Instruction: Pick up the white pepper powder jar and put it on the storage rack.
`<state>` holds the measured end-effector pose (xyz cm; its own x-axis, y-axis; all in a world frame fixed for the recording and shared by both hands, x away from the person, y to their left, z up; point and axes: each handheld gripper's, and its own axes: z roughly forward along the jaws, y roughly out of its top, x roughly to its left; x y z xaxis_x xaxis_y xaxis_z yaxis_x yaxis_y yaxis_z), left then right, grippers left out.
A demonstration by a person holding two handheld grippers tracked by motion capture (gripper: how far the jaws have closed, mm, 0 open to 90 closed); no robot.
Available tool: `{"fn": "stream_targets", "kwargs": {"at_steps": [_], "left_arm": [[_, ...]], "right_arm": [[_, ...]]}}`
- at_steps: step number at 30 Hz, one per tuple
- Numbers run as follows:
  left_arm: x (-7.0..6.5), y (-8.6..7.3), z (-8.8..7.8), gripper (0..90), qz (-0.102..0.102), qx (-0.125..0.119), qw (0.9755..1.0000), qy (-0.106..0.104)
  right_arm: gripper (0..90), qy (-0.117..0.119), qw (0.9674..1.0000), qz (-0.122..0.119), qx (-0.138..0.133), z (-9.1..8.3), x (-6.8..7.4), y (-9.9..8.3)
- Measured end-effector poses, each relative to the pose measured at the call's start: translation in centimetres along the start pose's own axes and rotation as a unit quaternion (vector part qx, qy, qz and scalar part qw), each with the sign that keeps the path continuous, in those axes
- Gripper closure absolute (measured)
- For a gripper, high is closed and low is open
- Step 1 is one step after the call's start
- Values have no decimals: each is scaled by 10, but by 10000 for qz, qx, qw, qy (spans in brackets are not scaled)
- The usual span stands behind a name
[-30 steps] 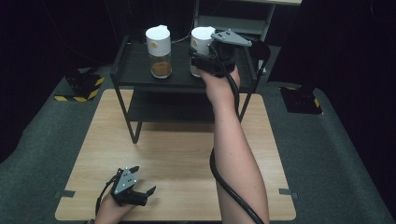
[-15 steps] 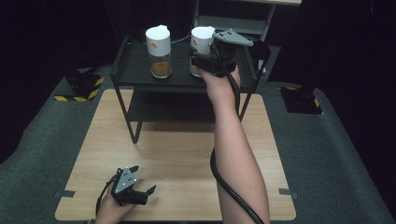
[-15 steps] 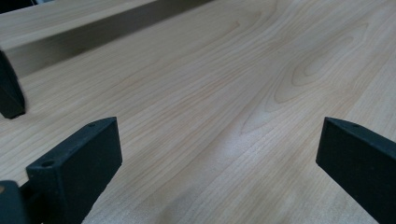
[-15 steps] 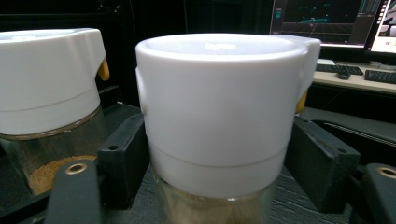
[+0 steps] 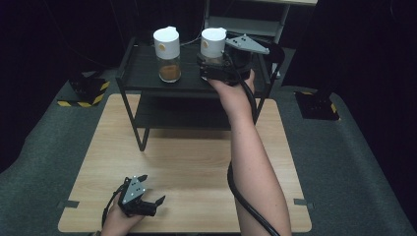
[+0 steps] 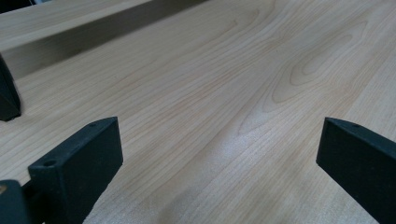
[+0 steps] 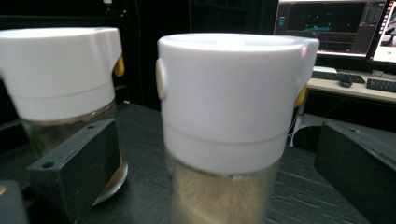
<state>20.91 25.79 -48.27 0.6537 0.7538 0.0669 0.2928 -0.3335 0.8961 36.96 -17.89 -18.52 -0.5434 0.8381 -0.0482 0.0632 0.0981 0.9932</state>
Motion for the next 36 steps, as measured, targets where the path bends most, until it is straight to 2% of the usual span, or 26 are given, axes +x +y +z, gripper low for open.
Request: {"fn": "stream_targets", "kwargs": {"at_steps": [7, 26, 36], "left_arm": [[-3, 1, 1, 12, 142, 28, 9999, 8], [-2, 2, 1, 20, 164, 42, 9999, -35], [-1, 2, 1, 29, 170, 44, 9998, -58]], "right_arm": [[0, 70, 10000, 37, -40, -12, 1, -10], [0, 233, 9997, -46, -59, -36, 2, -35], [0, 233, 9996, -148, -49, -47, 7, -48]]}}
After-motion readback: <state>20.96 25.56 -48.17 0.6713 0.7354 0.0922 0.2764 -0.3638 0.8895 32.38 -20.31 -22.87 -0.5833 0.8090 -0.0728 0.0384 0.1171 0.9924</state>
